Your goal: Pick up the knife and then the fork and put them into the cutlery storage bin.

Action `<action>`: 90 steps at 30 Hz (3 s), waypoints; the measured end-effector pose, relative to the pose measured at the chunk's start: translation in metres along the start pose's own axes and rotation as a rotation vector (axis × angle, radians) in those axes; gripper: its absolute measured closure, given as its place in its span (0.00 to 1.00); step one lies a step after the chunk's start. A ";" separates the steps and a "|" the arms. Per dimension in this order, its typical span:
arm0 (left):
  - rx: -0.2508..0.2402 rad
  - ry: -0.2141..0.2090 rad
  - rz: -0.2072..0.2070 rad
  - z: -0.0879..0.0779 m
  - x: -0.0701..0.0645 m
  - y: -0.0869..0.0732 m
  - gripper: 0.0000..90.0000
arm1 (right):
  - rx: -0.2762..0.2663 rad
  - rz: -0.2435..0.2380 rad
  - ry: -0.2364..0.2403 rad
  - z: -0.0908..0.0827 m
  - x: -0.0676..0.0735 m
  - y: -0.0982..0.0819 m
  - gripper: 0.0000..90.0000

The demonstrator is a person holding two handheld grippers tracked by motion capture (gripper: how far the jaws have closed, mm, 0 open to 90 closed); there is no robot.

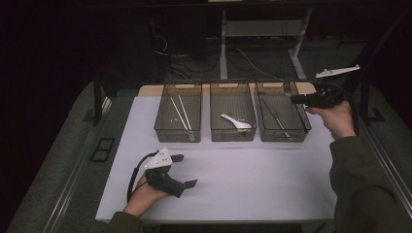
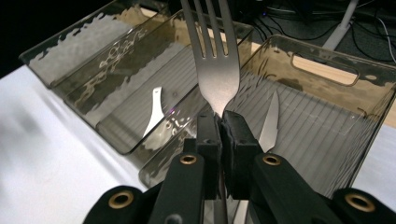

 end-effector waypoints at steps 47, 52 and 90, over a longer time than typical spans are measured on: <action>-0.006 -0.001 -0.001 -0.003 0.000 0.000 0.00 | 0.141 0.129 -0.118 0.076 -0.048 -0.027 0.95; -0.003 0.000 -0.003 -0.003 0.000 -0.001 0.00 | 0.158 0.138 -0.125 0.079 -0.051 -0.033 0.95; 0.000 0.006 -0.006 -0.003 -0.002 -0.001 0.00 | 0.112 0.157 -0.091 0.066 -0.045 -0.025 0.45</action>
Point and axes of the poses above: each handheld gripper's, and its own axes: z roughly forward along the jaws, y roughly out of its top, x roughly to its left, the point moved 5 cm from there along z, roughly forward along the jaws, and after that the axes turned 2 degrees about x, right-handed, at the moved point
